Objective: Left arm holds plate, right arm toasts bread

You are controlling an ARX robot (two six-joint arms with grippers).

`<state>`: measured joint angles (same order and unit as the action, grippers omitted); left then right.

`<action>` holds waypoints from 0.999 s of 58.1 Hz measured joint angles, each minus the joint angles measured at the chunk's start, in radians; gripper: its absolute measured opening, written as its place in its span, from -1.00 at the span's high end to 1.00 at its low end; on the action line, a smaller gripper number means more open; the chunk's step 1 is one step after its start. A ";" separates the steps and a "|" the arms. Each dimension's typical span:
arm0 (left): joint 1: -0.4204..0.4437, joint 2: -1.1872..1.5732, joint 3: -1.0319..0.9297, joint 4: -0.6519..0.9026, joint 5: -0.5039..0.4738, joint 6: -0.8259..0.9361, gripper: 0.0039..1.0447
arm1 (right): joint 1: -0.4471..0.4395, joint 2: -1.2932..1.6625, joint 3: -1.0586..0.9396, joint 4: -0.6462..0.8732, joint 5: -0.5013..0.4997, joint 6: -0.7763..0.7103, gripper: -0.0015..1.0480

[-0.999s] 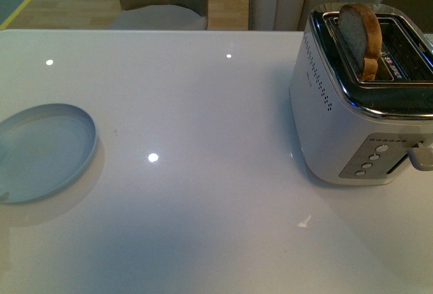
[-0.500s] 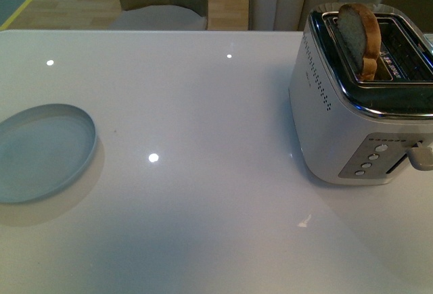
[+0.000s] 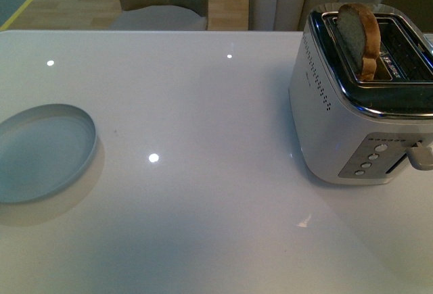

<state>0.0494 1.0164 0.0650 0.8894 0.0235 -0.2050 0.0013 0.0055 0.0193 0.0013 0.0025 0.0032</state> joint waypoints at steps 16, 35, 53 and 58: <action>-0.047 -0.225 -0.041 -0.138 -0.023 0.177 0.65 | 0.000 -0.001 0.000 0.000 -0.002 0.000 -0.83; -0.047 -0.462 -0.052 -0.344 -0.023 0.190 0.95 | 0.000 -0.001 0.000 0.000 -0.002 0.000 -0.83; -0.047 -0.653 -0.052 -0.527 -0.024 0.191 0.95 | 0.000 -0.001 0.000 0.000 -0.002 0.000 -0.83; -0.047 -0.687 -0.052 -0.560 -0.024 0.191 0.95 | 0.000 -0.001 0.000 0.000 -0.002 0.000 -0.83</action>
<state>0.0025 0.3294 0.0132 0.3298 -0.0002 -0.0143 0.0017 0.0048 0.0193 0.0013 0.0006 0.0029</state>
